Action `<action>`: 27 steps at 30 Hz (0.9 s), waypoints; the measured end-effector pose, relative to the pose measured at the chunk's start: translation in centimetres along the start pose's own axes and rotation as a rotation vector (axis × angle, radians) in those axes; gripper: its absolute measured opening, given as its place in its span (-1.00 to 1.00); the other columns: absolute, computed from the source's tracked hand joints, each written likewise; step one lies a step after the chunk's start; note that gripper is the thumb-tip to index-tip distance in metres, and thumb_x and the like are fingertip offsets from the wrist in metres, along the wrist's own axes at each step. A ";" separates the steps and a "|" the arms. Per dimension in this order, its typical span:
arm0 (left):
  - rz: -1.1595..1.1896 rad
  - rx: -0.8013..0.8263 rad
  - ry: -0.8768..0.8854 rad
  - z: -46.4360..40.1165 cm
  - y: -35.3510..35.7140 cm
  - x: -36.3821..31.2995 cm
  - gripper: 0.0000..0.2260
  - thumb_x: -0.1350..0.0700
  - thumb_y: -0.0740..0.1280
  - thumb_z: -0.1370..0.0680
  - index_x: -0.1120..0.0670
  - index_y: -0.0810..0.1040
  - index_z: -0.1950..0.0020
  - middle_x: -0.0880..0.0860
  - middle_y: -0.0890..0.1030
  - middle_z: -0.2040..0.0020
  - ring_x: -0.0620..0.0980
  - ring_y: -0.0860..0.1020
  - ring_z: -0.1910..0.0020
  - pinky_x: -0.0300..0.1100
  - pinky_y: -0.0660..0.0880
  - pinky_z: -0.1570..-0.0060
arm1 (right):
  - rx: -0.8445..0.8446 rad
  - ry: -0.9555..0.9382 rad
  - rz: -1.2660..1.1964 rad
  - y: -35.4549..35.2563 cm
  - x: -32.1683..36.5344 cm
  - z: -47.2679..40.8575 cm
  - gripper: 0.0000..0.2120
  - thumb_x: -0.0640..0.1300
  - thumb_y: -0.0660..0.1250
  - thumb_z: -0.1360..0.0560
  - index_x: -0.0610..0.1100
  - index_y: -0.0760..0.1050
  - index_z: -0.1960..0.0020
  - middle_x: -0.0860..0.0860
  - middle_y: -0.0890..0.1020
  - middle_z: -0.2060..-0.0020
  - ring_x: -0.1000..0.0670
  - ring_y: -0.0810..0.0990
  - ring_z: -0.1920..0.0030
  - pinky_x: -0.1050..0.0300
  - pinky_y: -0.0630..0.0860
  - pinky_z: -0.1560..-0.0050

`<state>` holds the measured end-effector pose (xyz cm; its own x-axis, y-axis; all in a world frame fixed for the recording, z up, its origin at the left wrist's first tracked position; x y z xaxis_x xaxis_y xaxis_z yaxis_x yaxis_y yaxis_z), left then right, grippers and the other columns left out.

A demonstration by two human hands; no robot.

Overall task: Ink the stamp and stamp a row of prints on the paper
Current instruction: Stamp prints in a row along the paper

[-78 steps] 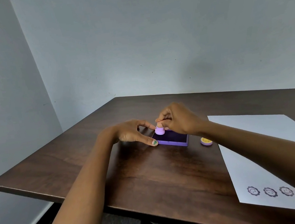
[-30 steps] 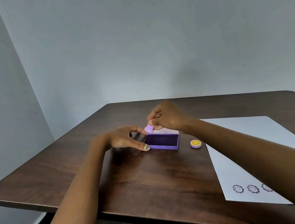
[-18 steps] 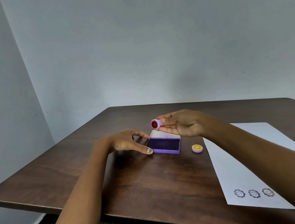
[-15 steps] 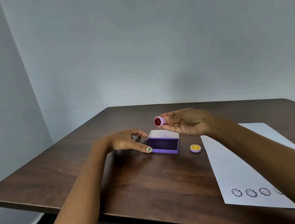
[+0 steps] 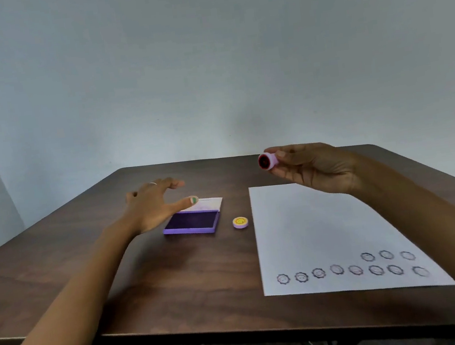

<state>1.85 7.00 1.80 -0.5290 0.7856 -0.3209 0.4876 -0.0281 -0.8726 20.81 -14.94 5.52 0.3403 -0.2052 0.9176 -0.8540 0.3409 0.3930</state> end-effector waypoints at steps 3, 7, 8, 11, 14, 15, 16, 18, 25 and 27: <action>0.066 -0.001 0.050 0.3 0.3 -3.2 -0.38 -0.47 0.12 -0.27 -0.23 0.42 -0.24 -0.19 0.48 -0.26 -0.11 0.43 -0.24 -0.02 0.10 -0.21 | -0.005 -0.035 0.040 -2.2 1.0 1.8 -0.83 -0.37 0.25 -0.46 -0.32 0.56 -0.01 -0.12 0.73 0.16 -0.01 0.71 0.12 0.21 0.64 0.17; 0.217 0.146 0.132 0.9 1.9 -8.5 -0.49 -0.41 0.26 -0.34 -0.23 0.43 -0.22 -0.22 0.46 -0.25 -0.17 0.43 -0.23 0.06 0.15 -0.39 | -0.012 -0.060 0.154 -4.4 1.8 3.8 -0.81 -0.37 0.27 -0.44 -0.32 0.56 -0.03 -0.10 0.73 0.15 -0.02 0.71 0.11 0.22 0.64 0.13; 0.262 0.195 0.160 1.1 2.5 -10.0 -0.51 -0.36 0.29 -0.37 -0.22 0.44 -0.24 -0.23 0.45 -0.25 -0.18 0.42 -0.26 0.06 0.18 -0.39 | -0.007 -0.057 0.196 -4.7 1.8 4.3 -0.79 -0.35 0.31 -0.40 -0.32 0.56 -0.03 -0.10 0.72 0.15 -0.02 0.71 0.11 0.23 0.64 0.13; 0.367 0.364 0.236 1.7 4.2 -14.0 -0.49 -0.29 0.31 -0.39 -0.19 0.43 -0.30 -0.21 0.44 -0.32 -0.20 0.42 -0.27 -0.08 0.30 -0.33 | 0.028 -0.031 0.395 -5.0 1.4 5.7 -0.71 -0.28 0.39 -0.30 -0.29 0.58 -0.02 -0.10 0.72 0.14 0.00 0.70 0.12 0.25 0.63 0.14; 0.235 0.452 0.300 2.3 6.1 -16.0 -0.48 -0.35 0.28 -0.40 -0.25 0.39 -0.33 -0.22 0.38 -0.40 -0.22 0.41 -0.26 -0.06 0.24 -0.36 | 0.029 -0.050 0.613 -4.9 1.0 7.0 -0.80 -0.31 0.43 -0.33 -0.25 0.63 0.04 -0.13 0.72 0.14 -0.04 0.71 0.12 0.26 0.62 0.16; 0.149 0.445 0.322 2.3 6.7 -16.1 -0.47 -0.37 0.25 -0.40 -0.25 0.38 -0.34 -0.23 0.35 -0.42 -0.17 0.34 -0.35 -0.03 0.14 -0.41 | 0.017 -0.071 0.693 -4.9 1.0 7.4 -0.84 -0.32 0.44 -0.34 -0.23 0.65 0.07 -0.13 0.72 0.14 -0.03 0.71 0.14 0.28 0.62 0.17; 0.069 0.429 0.342 2.5 7.2 -16.1 -0.47 -0.38 0.23 -0.41 -0.25 0.37 -0.35 -0.24 0.34 -0.43 -0.15 0.28 -0.41 -0.05 0.05 -0.41 | 0.003 -0.089 0.782 -4.8 1.0 7.8 -0.86 -0.31 0.44 -0.35 -0.20 0.65 0.10 -0.10 0.72 0.16 -0.01 0.71 0.17 0.30 0.61 0.18; -0.008 0.401 0.372 2.8 7.7 -15.6 -0.46 -0.39 0.20 -0.41 -0.27 0.36 -0.35 -0.26 0.32 -0.43 -0.17 0.22 -0.44 -0.14 -0.03 -0.33 | -0.015 -0.104 0.971 -4.6 0.9 8.5 -0.88 -0.28 0.45 -0.37 -0.14 0.66 0.12 0.04 0.73 0.27 0.07 0.71 0.24 0.36 0.60 0.19; 0.015 0.387 0.356 3.2 7.9 -14.5 -0.40 -0.48 0.12 -0.32 -0.34 0.34 -0.32 -0.36 0.32 -0.37 -0.31 0.21 -0.35 -0.14 -0.07 -0.26 | -0.027 -0.122 1.347 -3.2 0.3 10.8 -0.87 -0.18 0.45 -0.38 -0.02 0.67 0.09 0.22 0.68 0.32 0.22 0.66 0.31 0.38 0.52 0.23; 0.011 0.381 0.358 3.2 7.9 -14.7 -0.41 -0.47 0.12 -0.33 -0.33 0.35 -0.32 -0.36 0.33 -0.37 -0.32 0.20 -0.32 -0.14 -0.07 -0.25 | -0.024 -0.137 1.394 -2.7 0.2 11.2 -0.88 -0.18 0.45 -0.38 -0.02 0.66 0.10 0.22 0.66 0.35 0.23 0.63 0.32 0.49 0.44 0.31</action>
<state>11.23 -6.78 -1.55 -0.2219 0.9444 -0.2425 0.1692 -0.2076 -0.9635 18.80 -26.14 3.95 -0.8136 0.2250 0.5361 -0.4456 0.3510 -0.8236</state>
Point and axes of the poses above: each hand's wrist, its own z-axis away from the middle knuckle, its own y-axis out of the palm, x = y × z, the point moved 6 cm from there along -z, towards the middle knuckle
